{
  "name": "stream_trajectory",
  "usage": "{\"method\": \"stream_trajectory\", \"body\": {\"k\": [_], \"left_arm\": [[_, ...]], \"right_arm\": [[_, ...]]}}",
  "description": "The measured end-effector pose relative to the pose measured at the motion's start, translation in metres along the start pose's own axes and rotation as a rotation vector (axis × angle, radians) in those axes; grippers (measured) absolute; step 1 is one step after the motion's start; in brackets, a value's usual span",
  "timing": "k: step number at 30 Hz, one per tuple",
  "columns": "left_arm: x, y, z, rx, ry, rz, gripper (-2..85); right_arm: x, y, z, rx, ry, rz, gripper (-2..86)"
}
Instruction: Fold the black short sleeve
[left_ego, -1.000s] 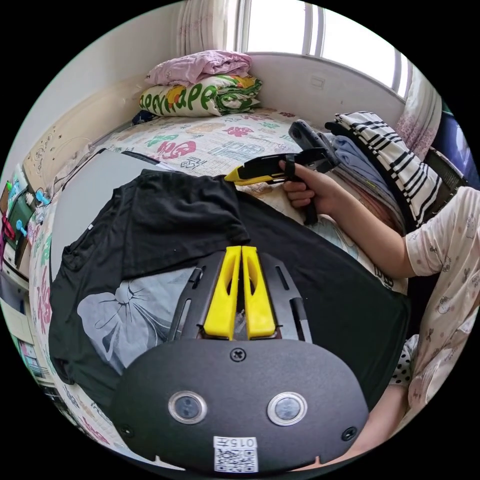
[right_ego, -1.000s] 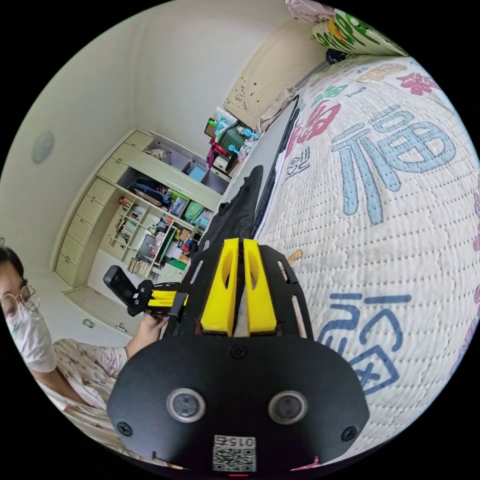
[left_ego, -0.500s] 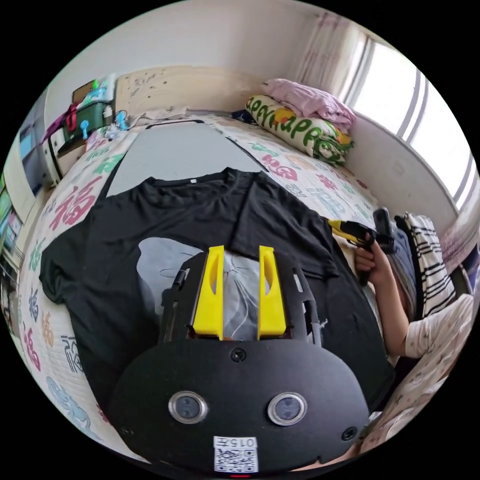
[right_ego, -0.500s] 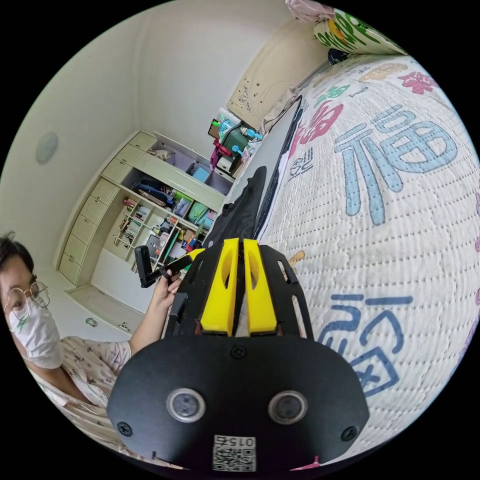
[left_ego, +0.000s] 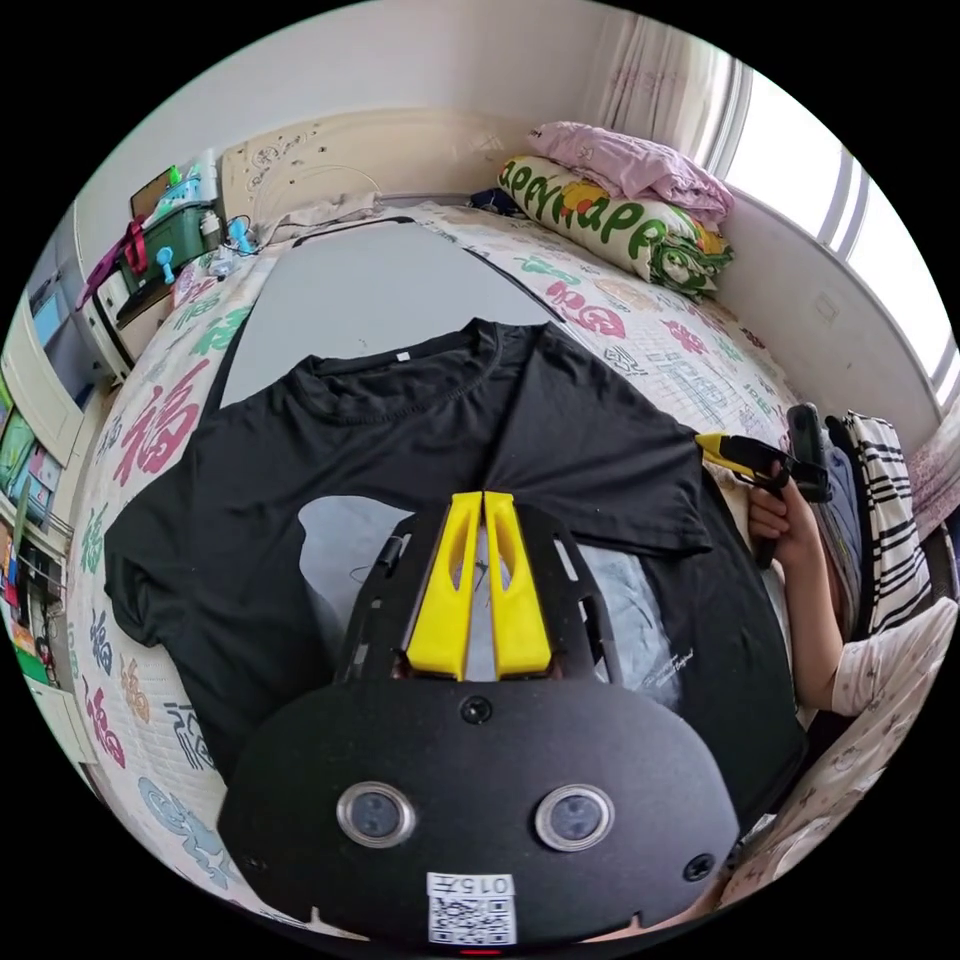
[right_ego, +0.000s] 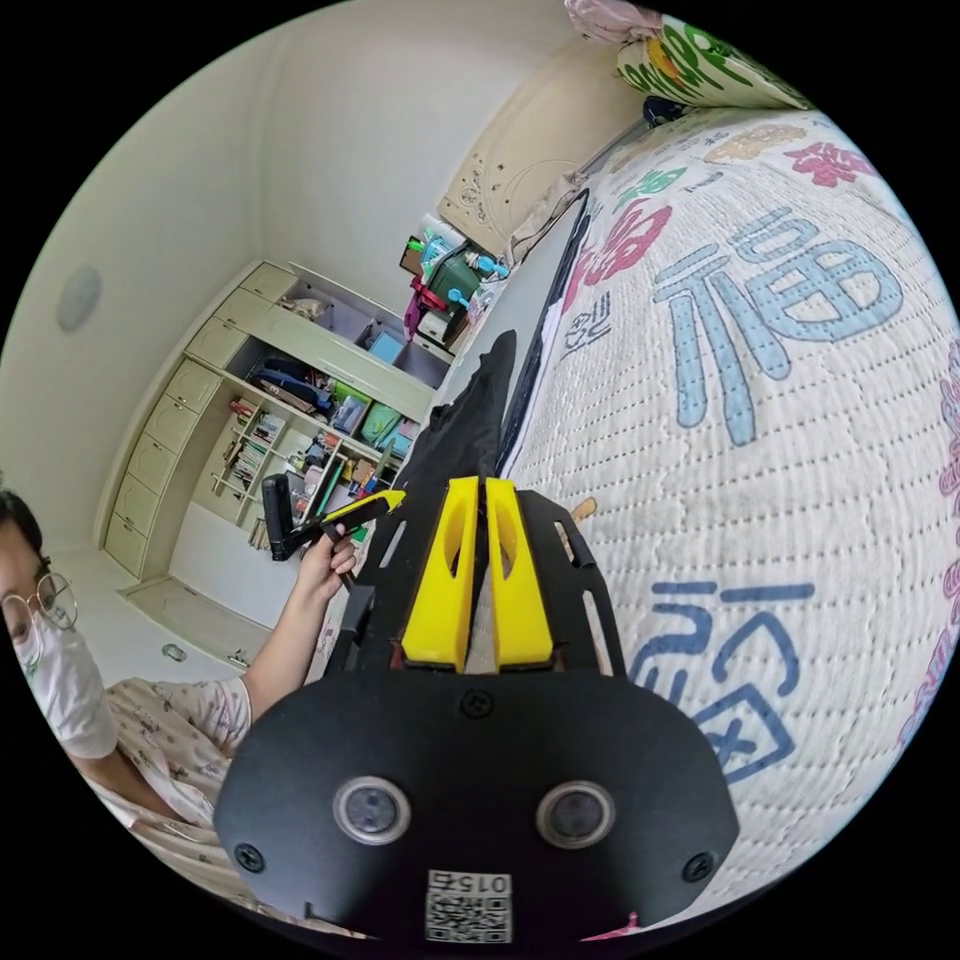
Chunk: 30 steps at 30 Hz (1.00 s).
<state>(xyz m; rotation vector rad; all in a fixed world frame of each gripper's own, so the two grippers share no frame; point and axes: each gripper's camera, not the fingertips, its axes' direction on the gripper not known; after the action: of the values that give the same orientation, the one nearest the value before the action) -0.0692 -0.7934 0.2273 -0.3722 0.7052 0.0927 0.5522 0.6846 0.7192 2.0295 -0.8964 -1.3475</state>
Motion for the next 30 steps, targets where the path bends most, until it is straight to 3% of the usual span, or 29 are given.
{"method": "stream_trajectory", "body": {"k": [3,6,8,10,15,22,30], "left_arm": [[0.005,-0.005,0.015,-0.069,-0.006,0.013,3.3],[0.024,0.0,0.002,0.019,-0.111,0.03,7.6],[0.055,0.006,-0.009,0.092,-0.083,0.143,7.7],[0.113,0.011,-0.007,0.073,0.037,0.386,7.8],[0.199,0.019,0.024,0.035,0.119,0.604,8.2],[0.22,0.02,0.066,-0.051,0.145,0.646,0.5],[0.227,0.042,0.081,-0.045,0.121,0.644,-0.1]], "right_arm": [[-0.007,0.0,0.005,-0.004,0.0,-0.003,0.4],[-0.011,0.0,0.008,-0.002,-0.014,-0.001,0.4],[-0.016,0.0,0.01,-0.004,-0.014,-0.001,0.4],[-0.02,-0.001,0.012,-0.005,-0.012,-0.001,0.4],[-0.028,-0.003,0.015,-0.008,-0.011,0.004,0.4],[-0.042,-0.01,0.014,-0.011,-0.004,0.003,0.4],[-0.06,-0.023,0.008,-0.036,0.1,0.006,0.4]]}}
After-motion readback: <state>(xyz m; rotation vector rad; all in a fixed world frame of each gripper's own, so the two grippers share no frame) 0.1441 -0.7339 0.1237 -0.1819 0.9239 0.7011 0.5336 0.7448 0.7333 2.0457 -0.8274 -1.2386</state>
